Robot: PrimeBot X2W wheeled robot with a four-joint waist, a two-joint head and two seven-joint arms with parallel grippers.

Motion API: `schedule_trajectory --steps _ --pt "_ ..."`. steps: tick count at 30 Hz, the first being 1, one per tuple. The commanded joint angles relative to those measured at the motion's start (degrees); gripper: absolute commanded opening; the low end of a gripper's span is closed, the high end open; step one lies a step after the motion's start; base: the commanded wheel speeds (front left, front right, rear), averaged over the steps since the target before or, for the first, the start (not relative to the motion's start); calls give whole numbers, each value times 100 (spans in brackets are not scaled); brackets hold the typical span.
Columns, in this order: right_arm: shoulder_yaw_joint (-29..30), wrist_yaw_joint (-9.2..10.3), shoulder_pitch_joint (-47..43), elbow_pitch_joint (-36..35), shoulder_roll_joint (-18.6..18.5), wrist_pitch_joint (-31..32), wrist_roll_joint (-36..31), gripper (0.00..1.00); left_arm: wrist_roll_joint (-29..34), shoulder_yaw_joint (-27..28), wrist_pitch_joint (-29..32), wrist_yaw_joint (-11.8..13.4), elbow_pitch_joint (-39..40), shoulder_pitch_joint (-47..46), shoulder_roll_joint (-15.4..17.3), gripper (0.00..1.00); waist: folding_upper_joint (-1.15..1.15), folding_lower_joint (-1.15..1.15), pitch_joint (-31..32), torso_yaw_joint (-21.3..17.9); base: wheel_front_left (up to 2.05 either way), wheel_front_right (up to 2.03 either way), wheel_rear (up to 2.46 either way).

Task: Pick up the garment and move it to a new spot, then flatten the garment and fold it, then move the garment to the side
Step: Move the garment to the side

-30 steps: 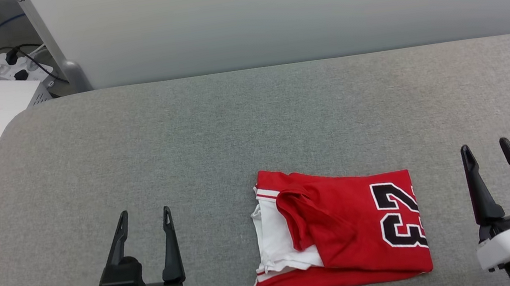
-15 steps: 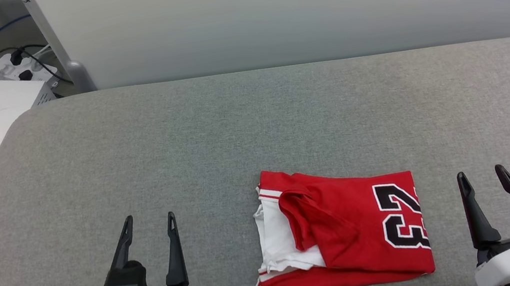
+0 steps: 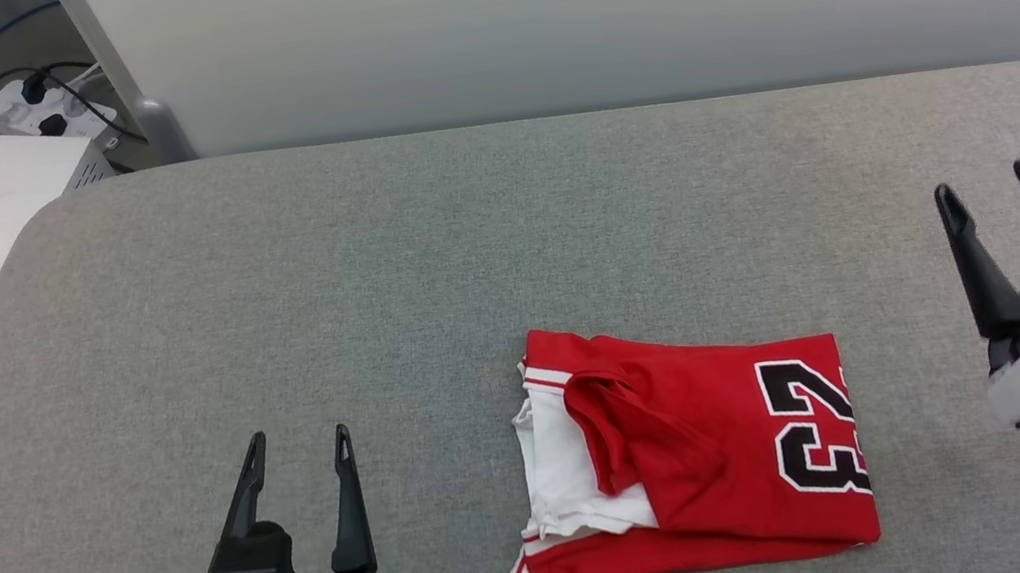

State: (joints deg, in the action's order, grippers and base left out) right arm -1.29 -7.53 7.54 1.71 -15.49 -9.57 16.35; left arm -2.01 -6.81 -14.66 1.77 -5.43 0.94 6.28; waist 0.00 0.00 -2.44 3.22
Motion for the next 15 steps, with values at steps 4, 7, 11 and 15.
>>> schedule_trajectory --steps 4,7,11,15 --pt "-272 4 528 -124 -586 1639 1016 100 -14 12 -34 -17 -18 -98 11 100 0 0 -99 94 0 0 0" --pt "-424 4 694 -136 -1014 3038 1841 100 -16 14 -34 -18 -11 -132 5 100 0 0 -171 138 0 0 0" --pt "-390 4 714 44 -1310 4555 2798 100 -19 16 -34 -24 -4 -190 -5 100 0 0 -275 195 0 0 0" --pt "-411 4 651 375 -1368 5477 3362 100 -20 11 -34 -37 -11 -275 -18 100 0 0 -390 273 0 0 0"
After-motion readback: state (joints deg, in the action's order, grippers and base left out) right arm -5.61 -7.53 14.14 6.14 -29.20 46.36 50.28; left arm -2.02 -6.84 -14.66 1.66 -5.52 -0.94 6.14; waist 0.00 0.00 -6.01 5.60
